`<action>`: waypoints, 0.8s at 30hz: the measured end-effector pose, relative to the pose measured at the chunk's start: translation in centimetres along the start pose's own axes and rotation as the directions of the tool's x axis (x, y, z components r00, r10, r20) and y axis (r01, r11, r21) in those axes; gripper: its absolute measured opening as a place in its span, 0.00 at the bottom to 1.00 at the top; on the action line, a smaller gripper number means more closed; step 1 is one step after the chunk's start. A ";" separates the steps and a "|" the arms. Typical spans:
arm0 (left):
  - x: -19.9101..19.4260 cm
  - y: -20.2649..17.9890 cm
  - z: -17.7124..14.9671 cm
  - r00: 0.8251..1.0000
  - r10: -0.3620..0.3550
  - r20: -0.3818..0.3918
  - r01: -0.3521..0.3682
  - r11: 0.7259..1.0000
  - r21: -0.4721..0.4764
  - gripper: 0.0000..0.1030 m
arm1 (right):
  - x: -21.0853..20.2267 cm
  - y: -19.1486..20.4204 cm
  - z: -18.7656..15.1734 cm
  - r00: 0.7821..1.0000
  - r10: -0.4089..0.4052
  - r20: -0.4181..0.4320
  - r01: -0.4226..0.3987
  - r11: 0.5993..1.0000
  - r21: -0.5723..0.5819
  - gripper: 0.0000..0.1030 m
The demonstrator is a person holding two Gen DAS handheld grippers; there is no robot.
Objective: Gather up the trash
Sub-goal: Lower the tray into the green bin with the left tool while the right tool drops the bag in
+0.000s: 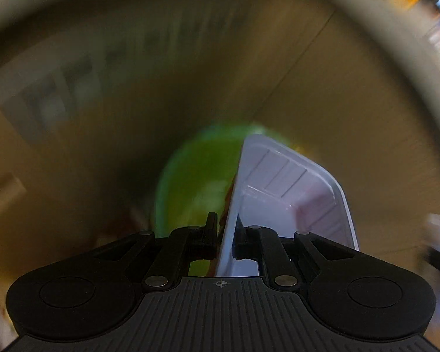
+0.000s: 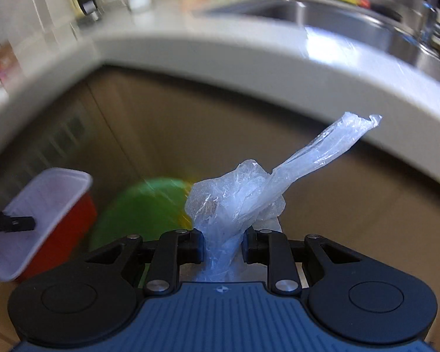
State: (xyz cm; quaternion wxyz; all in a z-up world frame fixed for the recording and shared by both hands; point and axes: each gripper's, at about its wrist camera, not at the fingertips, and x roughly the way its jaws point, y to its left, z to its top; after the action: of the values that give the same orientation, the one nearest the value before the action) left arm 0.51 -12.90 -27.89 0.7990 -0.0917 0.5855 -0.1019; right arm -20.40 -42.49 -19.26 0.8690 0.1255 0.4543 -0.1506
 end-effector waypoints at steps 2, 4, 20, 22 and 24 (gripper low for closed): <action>5.0 -0.3 -1.0 0.996 0.063 -0.069 -0.063 0.998 0.003 0.12 | 1.3 -0.9 -2.0 0.999 -0.026 -0.045 0.026 1.000 0.002 0.21; 9.1 -0.6 -1.4 0.991 0.080 -0.104 -0.081 0.997 -0.003 0.12 | 3.0 -1.8 -3.8 0.993 -0.040 -0.109 0.042 0.999 0.024 0.21; 24.5 0.7 -1.6 0.977 0.057 -0.206 -0.078 0.993 -0.093 0.29 | 10.5 -2.5 -8.9 0.965 -0.086 -0.247 0.069 0.995 -0.074 0.21; 23.5 1.0 -1.4 0.981 0.028 -0.192 -0.047 0.994 -0.096 0.29 | 10.8 -2.2 -8.7 0.963 -0.086 -0.255 0.066 0.994 -0.087 0.21; 21.7 1.3 -1.1 0.986 -0.010 -0.167 -0.008 0.995 -0.104 0.29 | 11.2 -1.9 -8.4 0.961 -0.080 -0.263 0.055 0.993 -0.100 0.21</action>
State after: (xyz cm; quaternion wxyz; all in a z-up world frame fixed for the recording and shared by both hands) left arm 5.87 -17.55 -48.49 0.7412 -0.1249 0.6549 -0.0789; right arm -21.36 -42.90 -33.32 0.7991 0.0888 0.5776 -0.1409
